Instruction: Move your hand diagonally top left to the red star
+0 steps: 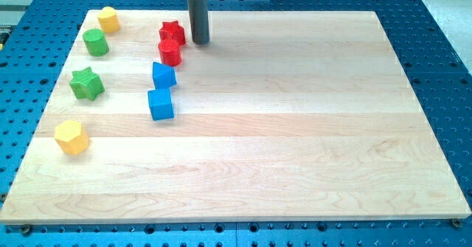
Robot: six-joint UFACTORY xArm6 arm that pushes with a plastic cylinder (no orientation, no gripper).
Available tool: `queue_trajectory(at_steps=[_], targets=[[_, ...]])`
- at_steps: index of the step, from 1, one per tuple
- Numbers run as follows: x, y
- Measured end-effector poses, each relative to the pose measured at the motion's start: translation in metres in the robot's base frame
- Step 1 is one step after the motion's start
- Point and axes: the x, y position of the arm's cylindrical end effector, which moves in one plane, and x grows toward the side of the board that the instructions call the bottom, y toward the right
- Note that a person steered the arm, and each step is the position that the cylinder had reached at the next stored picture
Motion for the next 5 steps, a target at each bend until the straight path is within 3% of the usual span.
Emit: queue_trajectory(at_steps=[2,5], targets=[[-0.066,-0.038],[-0.067,-0.083]])
